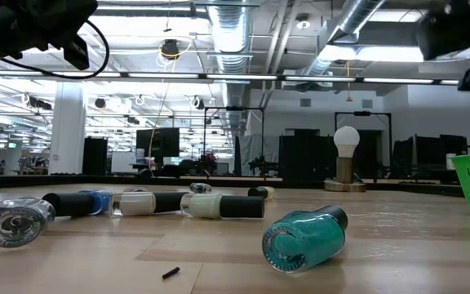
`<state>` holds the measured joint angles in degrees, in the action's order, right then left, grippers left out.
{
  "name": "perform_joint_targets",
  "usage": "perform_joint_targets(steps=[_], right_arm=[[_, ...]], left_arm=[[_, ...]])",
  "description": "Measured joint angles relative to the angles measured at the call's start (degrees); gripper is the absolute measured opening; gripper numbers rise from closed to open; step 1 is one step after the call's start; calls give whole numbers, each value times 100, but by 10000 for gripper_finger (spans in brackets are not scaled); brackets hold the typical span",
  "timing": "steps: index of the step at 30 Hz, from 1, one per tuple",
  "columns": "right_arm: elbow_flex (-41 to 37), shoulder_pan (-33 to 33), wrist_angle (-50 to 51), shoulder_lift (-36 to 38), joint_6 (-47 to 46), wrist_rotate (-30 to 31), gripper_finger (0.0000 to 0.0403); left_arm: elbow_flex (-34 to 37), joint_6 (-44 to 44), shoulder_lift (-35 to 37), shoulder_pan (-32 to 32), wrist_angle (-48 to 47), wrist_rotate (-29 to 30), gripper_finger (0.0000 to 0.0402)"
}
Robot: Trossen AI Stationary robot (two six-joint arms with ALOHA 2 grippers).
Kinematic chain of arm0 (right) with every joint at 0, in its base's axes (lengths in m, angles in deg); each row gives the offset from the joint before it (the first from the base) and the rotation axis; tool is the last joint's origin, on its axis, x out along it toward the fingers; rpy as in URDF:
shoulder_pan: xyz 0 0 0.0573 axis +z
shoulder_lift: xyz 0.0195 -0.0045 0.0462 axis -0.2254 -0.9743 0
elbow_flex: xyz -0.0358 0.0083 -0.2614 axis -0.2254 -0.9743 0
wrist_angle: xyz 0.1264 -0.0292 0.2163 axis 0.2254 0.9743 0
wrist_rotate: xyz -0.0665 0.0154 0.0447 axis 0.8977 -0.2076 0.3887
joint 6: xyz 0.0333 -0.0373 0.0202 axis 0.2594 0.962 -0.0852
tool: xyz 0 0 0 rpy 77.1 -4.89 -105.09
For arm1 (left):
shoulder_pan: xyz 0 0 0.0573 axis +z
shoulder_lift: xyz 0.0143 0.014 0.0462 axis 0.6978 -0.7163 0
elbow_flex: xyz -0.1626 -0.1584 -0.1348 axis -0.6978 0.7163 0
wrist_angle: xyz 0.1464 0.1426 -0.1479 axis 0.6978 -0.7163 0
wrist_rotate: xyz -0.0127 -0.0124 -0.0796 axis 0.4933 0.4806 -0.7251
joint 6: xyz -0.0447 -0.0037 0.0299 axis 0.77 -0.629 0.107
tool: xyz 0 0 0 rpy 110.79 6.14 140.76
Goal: Pick & Place Nail Polish
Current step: Put the purple nail polish into the green bin
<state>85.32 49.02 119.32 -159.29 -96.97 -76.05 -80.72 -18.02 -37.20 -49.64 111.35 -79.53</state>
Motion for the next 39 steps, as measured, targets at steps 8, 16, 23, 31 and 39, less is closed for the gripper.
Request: perform_joint_targets(steps=[8, 16, 23, 31, 39], right_arm=[[-344, -1, -132, 0, 152, -4, 45], [-662, -4, -279, 0, 261, -19, 46], [-965, -12, -651, -1, 264, -136, 48], [-967, -36, -757, -261, 744, -155, 49], [-957, -42, -922, -756, 967, -460, 49]], left_arm=[[0, 0, 0, 0, -2, 172, 13], [0, 0, 1, 0, -1, 202, 13], [0, 0, 2, 0, -2, 213, 13], [0, -2, 0, 0, 0, 453, 13], [0, -2, -73, 0, 11, 450, 13]])
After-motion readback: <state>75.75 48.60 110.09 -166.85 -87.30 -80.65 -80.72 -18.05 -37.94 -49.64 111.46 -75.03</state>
